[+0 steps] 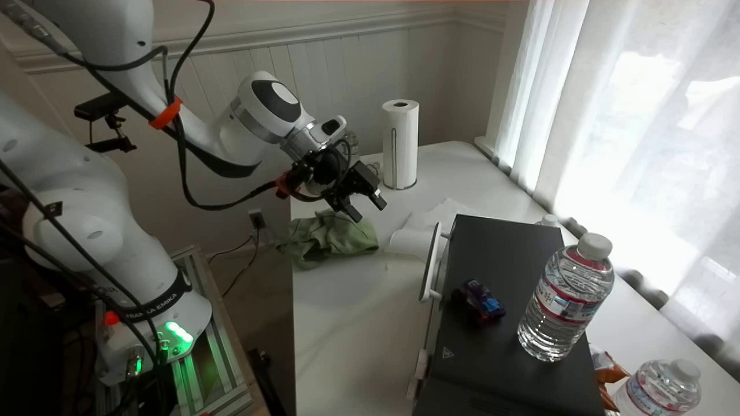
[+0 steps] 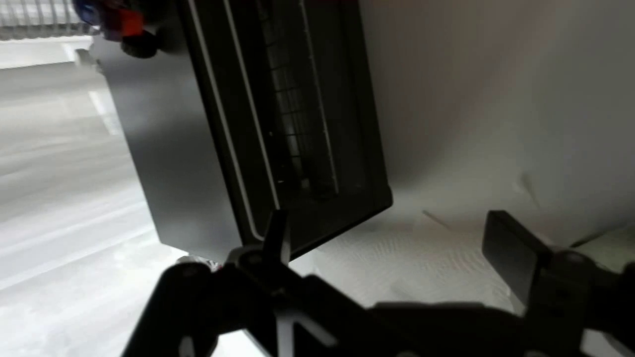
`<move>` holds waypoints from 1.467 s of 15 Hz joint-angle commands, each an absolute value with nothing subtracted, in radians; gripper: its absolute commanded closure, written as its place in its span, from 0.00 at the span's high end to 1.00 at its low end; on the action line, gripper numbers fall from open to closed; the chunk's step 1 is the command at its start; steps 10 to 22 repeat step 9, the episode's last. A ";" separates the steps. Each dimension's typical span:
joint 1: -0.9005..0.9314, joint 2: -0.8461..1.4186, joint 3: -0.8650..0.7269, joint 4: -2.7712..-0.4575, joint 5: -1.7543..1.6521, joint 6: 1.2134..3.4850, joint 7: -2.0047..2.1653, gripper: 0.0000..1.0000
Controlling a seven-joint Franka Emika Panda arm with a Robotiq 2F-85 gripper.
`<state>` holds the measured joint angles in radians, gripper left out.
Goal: Close the oven door
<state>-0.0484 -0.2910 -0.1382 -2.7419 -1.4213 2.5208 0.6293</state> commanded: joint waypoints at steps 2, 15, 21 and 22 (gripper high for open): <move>0.009 -0.328 -0.250 -2.758 -1.093 2.618 0.288 1.00; -0.038 -0.291 -0.206 -2.744 -1.037 2.617 0.238 1.00; -0.038 -0.291 -0.206 -2.744 -1.037 2.617 0.238 1.00; -0.038 -0.291 -0.206 -2.744 -1.037 2.617 0.238 1.00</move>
